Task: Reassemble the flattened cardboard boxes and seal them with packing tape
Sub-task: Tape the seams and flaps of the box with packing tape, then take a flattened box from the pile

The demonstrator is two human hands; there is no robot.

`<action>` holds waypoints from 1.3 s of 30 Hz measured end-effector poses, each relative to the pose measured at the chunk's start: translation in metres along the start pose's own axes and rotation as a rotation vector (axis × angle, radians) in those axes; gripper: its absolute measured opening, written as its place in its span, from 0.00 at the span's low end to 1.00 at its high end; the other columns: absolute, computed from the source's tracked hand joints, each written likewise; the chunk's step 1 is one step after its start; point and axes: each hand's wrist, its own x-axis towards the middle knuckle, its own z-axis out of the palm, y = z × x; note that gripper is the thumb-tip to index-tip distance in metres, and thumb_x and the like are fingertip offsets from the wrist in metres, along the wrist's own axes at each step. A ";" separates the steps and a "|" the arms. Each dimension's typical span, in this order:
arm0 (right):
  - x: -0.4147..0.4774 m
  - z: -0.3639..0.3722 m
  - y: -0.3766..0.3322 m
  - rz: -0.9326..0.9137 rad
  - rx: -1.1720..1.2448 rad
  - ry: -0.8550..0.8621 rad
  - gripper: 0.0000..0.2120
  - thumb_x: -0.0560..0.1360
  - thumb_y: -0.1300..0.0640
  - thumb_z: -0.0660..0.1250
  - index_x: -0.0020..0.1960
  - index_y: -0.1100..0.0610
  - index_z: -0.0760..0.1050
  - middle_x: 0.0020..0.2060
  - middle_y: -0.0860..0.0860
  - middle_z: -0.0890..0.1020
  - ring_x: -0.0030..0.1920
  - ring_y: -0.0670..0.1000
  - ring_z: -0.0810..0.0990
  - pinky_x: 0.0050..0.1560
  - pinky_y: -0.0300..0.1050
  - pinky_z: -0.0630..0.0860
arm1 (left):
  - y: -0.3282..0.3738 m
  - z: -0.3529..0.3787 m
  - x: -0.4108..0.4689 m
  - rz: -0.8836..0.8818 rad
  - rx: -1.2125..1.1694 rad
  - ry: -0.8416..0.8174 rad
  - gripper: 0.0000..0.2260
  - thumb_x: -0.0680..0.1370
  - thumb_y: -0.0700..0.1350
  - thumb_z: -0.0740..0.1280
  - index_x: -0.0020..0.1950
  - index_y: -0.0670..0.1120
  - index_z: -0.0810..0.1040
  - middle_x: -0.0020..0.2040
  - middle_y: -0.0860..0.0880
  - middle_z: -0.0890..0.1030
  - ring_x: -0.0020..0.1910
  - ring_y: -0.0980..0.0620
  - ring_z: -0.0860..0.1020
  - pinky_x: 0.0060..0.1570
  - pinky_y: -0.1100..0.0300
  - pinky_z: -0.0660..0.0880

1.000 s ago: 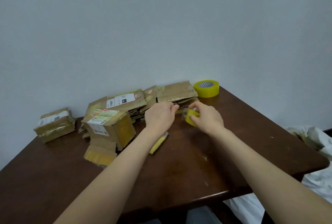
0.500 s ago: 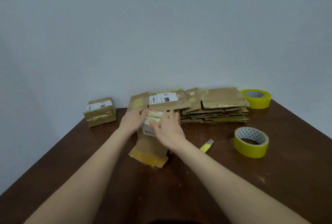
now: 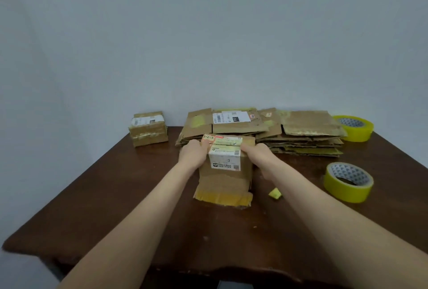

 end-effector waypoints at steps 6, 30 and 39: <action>-0.034 0.018 -0.031 -0.293 -0.045 0.130 0.27 0.67 0.34 0.70 0.55 0.54 0.72 0.50 0.49 0.78 0.52 0.53 0.77 0.51 0.50 0.75 | -0.006 -0.065 -0.033 -0.007 -0.180 0.418 0.17 0.81 0.54 0.54 0.54 0.47 0.78 0.48 0.49 0.80 0.46 0.49 0.76 0.43 0.56 0.68; 0.021 0.245 -0.066 -0.332 -0.206 -0.189 0.23 0.78 0.46 0.62 0.71 0.51 0.65 0.67 0.51 0.72 0.65 0.55 0.73 0.62 0.50 0.71 | -0.176 -0.113 0.061 -0.044 -0.019 0.462 0.12 0.79 0.46 0.63 0.59 0.48 0.81 0.62 0.49 0.78 0.62 0.50 0.74 0.61 0.58 0.68; 0.036 0.214 -0.063 -0.421 -0.187 -0.174 0.19 0.78 0.55 0.62 0.69 0.50 0.69 0.65 0.50 0.73 0.60 0.51 0.75 0.53 0.42 0.70 | -0.143 -0.112 0.073 -0.046 0.196 0.487 0.16 0.79 0.47 0.57 0.64 0.50 0.77 0.66 0.47 0.73 0.66 0.47 0.69 0.68 0.47 0.63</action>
